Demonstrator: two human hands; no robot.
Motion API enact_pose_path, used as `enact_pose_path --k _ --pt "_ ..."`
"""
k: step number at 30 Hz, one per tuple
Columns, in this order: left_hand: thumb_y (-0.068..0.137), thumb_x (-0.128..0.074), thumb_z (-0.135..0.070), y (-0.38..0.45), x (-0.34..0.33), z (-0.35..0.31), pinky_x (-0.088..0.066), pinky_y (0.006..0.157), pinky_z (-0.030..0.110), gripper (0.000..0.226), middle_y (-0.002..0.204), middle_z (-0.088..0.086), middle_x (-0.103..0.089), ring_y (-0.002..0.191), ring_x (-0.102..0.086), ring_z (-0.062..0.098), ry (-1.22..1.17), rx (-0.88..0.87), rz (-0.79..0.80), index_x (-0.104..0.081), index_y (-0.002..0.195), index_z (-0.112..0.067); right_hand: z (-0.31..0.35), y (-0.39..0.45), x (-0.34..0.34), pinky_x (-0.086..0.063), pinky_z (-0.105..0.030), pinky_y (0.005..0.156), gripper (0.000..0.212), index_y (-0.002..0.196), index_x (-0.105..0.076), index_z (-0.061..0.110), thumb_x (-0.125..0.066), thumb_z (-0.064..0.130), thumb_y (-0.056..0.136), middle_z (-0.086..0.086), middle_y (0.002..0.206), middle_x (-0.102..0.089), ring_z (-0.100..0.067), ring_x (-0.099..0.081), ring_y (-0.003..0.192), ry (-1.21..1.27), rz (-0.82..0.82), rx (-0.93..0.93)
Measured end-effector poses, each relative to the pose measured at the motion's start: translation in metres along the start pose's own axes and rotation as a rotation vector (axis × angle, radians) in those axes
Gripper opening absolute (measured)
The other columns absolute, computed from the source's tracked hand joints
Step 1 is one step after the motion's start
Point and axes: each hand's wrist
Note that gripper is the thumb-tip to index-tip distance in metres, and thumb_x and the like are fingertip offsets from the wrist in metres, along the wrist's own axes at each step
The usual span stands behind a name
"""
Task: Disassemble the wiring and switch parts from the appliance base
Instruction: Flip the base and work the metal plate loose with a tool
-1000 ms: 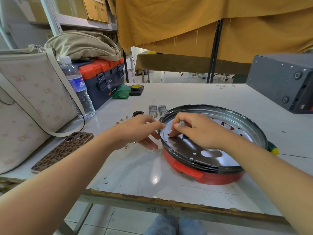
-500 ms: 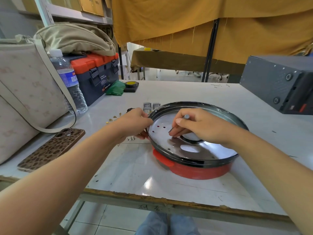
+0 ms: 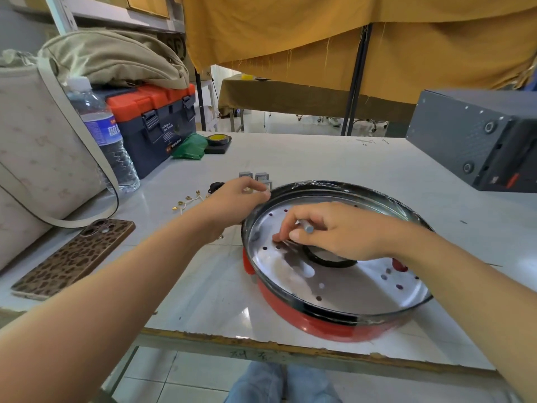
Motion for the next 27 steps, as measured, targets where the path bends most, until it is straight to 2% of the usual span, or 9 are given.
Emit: enact_pose_path --k 4,9,12,14,16,18,21,23,27 --pt "0.087 -0.063 -0.030 -0.002 0.007 0.001 -0.045 0.073 0.026 0.032 0.118 0.002 -0.057 0.099 -0.058 0.014 0.044 0.025 0.063 -0.051 0.117 -0.027 0.000 0.004 -0.003 -0.041 -0.020 0.072 0.017 0.106 -0.061 0.029 -0.047 0.029 0.098 0.001 0.093 -0.067 -0.005 -0.053 0.073 -0.137 -0.020 -0.019" --pt "0.085 -0.064 -0.026 -0.004 0.010 -0.001 -0.046 0.065 0.021 0.044 0.107 -0.001 -0.057 0.087 -0.060 0.008 0.077 0.034 0.100 -0.040 0.121 -0.028 -0.003 0.016 -0.005 -0.044 -0.029 0.073 0.016 0.109 -0.055 0.024 -0.041 0.027 0.100 -0.004 0.099 -0.067 -0.017 -0.058 0.083 -0.174 -0.026 -0.088" --pt "0.084 -0.063 -0.022 -0.005 0.012 0.001 -0.055 0.075 0.028 0.044 0.105 0.004 -0.058 0.090 -0.063 0.016 0.112 0.045 0.119 -0.038 0.121 -0.024 -0.007 0.022 -0.007 -0.046 -0.033 0.078 0.015 0.110 -0.051 0.024 -0.038 0.026 0.101 0.002 0.094 -0.065 -0.016 -0.056 0.079 -0.180 -0.018 -0.119" --pt "0.084 -0.062 -0.015 -0.006 0.014 0.003 -0.057 0.071 0.025 0.037 0.100 0.005 -0.060 0.080 -0.067 0.013 0.116 0.045 0.134 -0.043 0.116 -0.021 -0.009 0.024 -0.006 -0.043 -0.023 0.070 0.014 0.107 -0.050 0.026 -0.038 0.029 0.102 0.007 0.083 -0.061 -0.014 -0.053 0.077 -0.148 -0.037 -0.122" --pt "0.085 -0.060 -0.008 -0.005 0.015 0.005 -0.056 0.062 0.019 0.028 0.095 0.004 -0.062 0.068 -0.068 0.008 0.094 0.032 0.129 -0.048 0.108 -0.020 -0.009 0.024 -0.004 -0.037 -0.011 0.057 0.015 0.105 -0.052 0.027 -0.038 0.032 0.101 0.014 0.077 -0.055 -0.006 -0.049 0.070 -0.103 -0.077 -0.118" --pt "0.086 -0.058 -0.006 -0.004 0.014 0.005 -0.052 0.056 0.014 0.024 0.093 0.002 -0.064 0.066 -0.067 0.005 0.086 0.013 0.106 -0.051 0.103 -0.022 -0.008 0.023 -0.002 -0.036 -0.006 0.057 0.020 0.104 -0.055 0.024 -0.038 0.034 0.101 0.015 0.078 -0.055 -0.001 -0.049 0.068 -0.042 -0.133 -0.112" --pt "0.088 -0.054 -0.009 -0.002 0.010 0.004 -0.047 0.052 0.012 0.024 0.091 -0.002 -0.065 0.064 -0.064 0.002 0.096 -0.017 0.080 -0.053 0.104 -0.026 -0.006 0.025 0.002 -0.042 -0.015 0.080 0.025 0.105 -0.057 0.021 -0.037 0.035 0.101 0.010 0.096 -0.069 -0.005 -0.063 0.092 0.117 -0.200 -0.093" --pt "0.088 -0.051 -0.010 -0.001 0.006 0.004 -0.045 0.054 0.015 0.026 0.088 -0.005 -0.065 0.067 -0.063 0.003 0.091 -0.045 0.071 -0.054 0.107 -0.028 -0.001 0.026 0.005 -0.045 -0.020 0.084 0.029 0.105 -0.058 0.017 -0.034 0.034 0.102 0.000 0.095 -0.074 -0.011 -0.067 0.097 0.272 -0.221 -0.079" --pt "0.092 -0.047 -0.016 -0.002 -0.005 0.006 -0.049 0.070 0.026 0.028 0.092 -0.006 -0.066 0.084 -0.063 0.010 0.073 -0.086 0.034 -0.055 0.114 -0.032 0.008 0.026 0.010 -0.056 -0.028 0.066 0.040 0.099 -0.061 0.008 -0.033 0.036 0.102 -0.009 0.066 -0.070 -0.024 -0.065 0.063 0.543 -0.223 -0.064"
Point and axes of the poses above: each hand's wrist, its own y-axis towards the middle knuckle, its own x-axis out of the back of the hand, z = x × y
